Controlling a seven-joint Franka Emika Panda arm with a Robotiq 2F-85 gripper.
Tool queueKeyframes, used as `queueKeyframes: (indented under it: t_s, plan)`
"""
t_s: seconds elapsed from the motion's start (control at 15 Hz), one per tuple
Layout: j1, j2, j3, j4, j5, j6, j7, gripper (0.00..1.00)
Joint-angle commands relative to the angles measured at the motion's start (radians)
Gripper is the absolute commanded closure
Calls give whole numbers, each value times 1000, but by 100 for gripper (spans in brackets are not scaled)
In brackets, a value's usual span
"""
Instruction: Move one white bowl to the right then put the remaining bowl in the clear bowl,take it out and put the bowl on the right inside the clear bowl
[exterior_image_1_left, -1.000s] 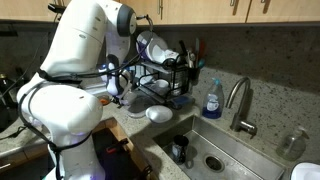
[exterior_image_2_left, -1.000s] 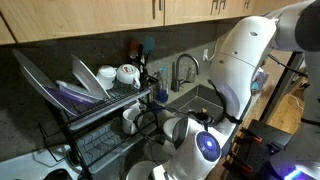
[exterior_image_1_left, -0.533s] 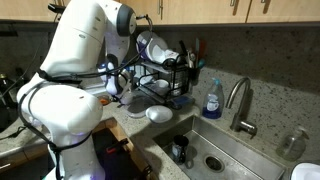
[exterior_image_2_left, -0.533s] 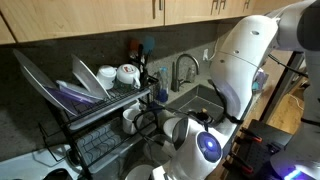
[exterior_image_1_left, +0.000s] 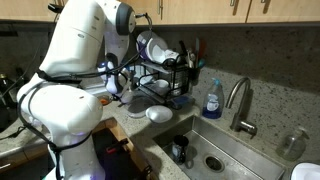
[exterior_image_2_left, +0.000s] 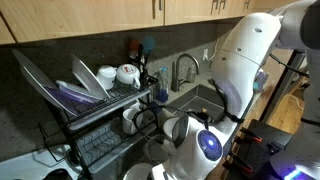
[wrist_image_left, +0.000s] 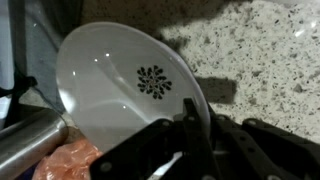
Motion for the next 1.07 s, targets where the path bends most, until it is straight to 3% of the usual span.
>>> queueKeyframes:
  t_s: [0.0,0.67,1.0]
  plan:
    - [-21,-110,8,-58,2,18,25,97]
    - [-87,-353,-12,-201,-49,83,211,96]
    - [-138,-434,-27,-266,-129,142,352,96]
